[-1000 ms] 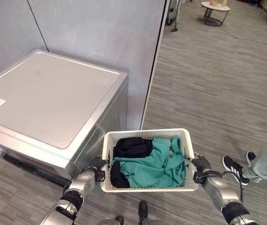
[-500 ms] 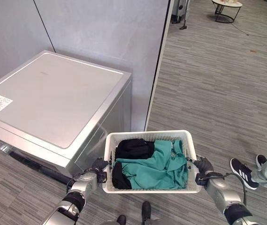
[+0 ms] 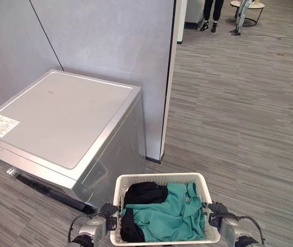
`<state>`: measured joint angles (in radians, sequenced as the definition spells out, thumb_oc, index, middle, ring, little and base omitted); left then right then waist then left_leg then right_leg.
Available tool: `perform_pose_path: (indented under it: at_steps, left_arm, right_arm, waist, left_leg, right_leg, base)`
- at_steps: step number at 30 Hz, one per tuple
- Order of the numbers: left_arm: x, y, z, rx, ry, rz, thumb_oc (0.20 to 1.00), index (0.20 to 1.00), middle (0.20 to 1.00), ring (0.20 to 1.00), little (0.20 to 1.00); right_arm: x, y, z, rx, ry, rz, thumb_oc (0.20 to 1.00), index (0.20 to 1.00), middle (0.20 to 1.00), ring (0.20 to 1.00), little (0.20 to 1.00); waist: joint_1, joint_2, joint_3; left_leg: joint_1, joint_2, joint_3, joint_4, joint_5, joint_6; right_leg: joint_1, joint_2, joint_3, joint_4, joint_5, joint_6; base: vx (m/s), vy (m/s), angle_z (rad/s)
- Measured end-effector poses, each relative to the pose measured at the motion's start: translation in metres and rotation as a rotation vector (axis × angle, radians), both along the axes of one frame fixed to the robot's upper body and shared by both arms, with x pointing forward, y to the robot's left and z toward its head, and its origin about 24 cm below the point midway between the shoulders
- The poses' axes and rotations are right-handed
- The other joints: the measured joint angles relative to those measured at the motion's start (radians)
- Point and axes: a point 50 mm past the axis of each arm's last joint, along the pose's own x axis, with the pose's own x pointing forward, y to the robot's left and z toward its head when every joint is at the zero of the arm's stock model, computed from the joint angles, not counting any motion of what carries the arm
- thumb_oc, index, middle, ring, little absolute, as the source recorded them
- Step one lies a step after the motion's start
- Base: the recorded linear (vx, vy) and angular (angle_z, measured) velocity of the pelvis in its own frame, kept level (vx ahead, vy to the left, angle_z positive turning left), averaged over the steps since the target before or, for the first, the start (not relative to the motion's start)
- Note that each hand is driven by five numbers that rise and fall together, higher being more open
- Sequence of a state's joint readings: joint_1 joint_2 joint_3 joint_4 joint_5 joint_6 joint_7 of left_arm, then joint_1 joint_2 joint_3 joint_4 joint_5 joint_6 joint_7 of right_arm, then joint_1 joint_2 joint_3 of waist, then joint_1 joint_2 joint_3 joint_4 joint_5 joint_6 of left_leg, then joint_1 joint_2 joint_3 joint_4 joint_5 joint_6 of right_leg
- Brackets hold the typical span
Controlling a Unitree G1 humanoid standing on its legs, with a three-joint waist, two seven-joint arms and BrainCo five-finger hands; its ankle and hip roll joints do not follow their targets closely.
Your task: Grab the laundry basket,head to the washer,open it,put in the laundry and shut it.
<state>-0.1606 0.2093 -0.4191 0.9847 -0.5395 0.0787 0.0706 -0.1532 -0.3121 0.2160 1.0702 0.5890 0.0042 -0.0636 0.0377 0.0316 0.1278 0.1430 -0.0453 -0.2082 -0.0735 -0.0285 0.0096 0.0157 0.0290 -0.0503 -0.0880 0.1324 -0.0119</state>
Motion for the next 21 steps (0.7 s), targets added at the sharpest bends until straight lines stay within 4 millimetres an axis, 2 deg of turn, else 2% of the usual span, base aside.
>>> perform_pose_path:
  at_steps: [11,16,17,21]
  left_arm:
    - [0.016,-0.009,0.007,0.046,-0.029,-0.128,0.200,0.200,0.200,0.200,0.200]
    - [0.039,-0.018,0.020,0.103,-0.070,-0.320,0.200,0.200,0.200,0.200,0.200]
    - [0.054,-0.028,0.031,0.132,-0.100,-0.425,0.200,0.200,0.200,0.200,0.200]
    - [0.090,-0.048,0.061,0.199,-0.226,-0.584,0.200,0.200,0.200,0.200,0.200]
  right_arm:
    - [-0.003,-0.011,0.001,0.009,0.012,-0.054,0.200,0.200,0.200,0.200,0.200]
    - [-0.002,-0.032,0.009,-0.001,0.009,-0.049,0.200,0.200,0.200,0.200,0.200]
    - [0.005,-0.044,0.020,-0.025,-0.023,-0.028,0.200,0.200,0.200,0.200,0.200]
    - [0.024,-0.071,0.052,-0.089,-0.129,0.024,0.200,0.200,0.200,0.200,0.200]
  waist:
    - [-0.016,-0.002,-0.002]
    - [-0.033,0.001,-0.007]
    - [-0.038,0.001,-0.007]
    - [-0.056,0.000,-0.008]
  left_leg:
    - [-0.001,0.001,-0.001,0.003,0.005,0.001]
    - [0.001,0.000,0.003,0.005,0.006,-0.001]
    - [0.000,-0.001,0.004,0.008,0.006,-0.001]
    - [-0.002,-0.003,0.004,0.019,0.005,-0.002]
  right_leg:
    - [0.001,0.001,-0.003,0.000,0.002,-0.003]
    - [0.001,0.000,0.001,0.000,0.004,-0.003]
    - [0.001,0.000,0.001,0.000,0.005,-0.002]
    - [0.004,-0.001,0.001,0.000,0.007,0.000]
  base:
    - [-0.03,-0.045,0.01]
    - [-0.03,-0.035,-0.02]
    - [-0.04,-0.023,-0.01]
    - [-0.02,-0.007,0.00]
